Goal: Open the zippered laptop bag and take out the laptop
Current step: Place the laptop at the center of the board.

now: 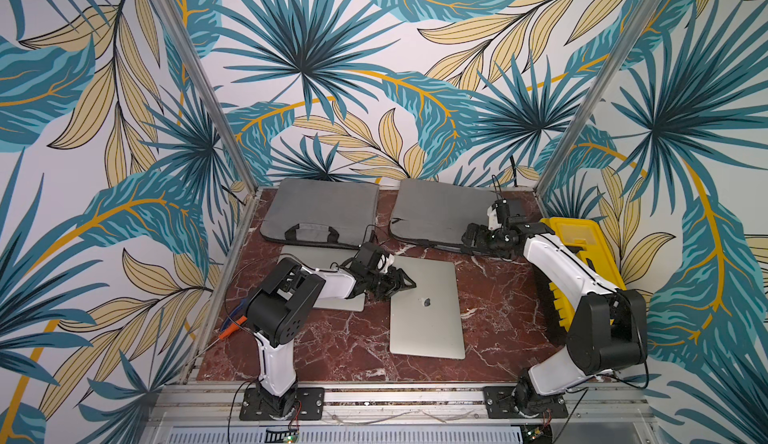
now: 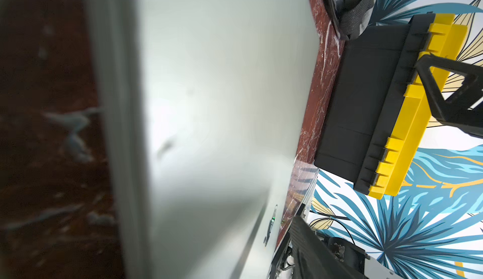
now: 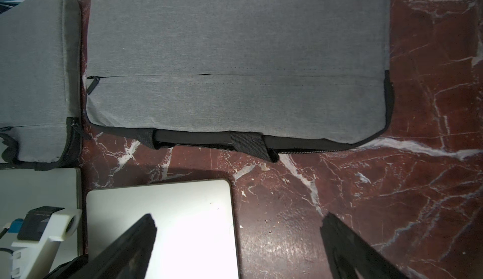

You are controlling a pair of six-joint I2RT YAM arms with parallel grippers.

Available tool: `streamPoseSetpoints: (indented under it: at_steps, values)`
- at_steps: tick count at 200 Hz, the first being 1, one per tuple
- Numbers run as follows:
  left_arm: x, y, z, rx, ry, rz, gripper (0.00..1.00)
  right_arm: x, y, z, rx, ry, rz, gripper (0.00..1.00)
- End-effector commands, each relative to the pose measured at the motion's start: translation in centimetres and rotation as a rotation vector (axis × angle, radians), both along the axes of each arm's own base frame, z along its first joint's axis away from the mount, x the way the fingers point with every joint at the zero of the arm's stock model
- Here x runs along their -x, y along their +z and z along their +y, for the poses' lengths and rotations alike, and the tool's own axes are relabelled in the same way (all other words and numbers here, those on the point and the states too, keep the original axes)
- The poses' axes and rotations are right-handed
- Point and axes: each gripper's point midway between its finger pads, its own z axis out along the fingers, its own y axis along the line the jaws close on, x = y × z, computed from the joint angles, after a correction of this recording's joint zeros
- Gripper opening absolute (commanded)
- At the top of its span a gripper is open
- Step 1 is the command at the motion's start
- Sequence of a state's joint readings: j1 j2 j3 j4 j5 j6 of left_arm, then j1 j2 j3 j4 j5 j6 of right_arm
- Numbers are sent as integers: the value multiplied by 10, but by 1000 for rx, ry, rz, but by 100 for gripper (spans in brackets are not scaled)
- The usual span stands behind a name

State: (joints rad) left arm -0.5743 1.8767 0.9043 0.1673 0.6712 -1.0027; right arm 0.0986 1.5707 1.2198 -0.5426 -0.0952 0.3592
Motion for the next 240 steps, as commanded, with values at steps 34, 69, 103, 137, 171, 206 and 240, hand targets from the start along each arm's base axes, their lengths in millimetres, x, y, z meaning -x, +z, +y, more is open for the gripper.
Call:
streamPoseSetpoints:
  at_steps: [34,69,103,137,171,206,240]
  values:
    - [-18,2,15,-33,79,-30,84,5,4,2,-21,-8,-23,100]
    - [-22,0,29,-49,121,-29,89,7,4,0,-17,-19,-34,100]
    - [-26,-1,45,-68,168,-36,90,9,10,-6,5,-37,-56,100]
    - [-30,4,58,-71,200,-53,90,13,25,-12,22,-59,-146,100]
    - [-30,4,59,-69,201,-51,90,17,40,-14,24,-59,-215,100]
    - [-31,14,62,-67,209,-86,90,23,48,-19,38,-79,-262,100]
    - [-34,43,69,-72,220,-171,91,29,56,-24,45,-100,-321,100]
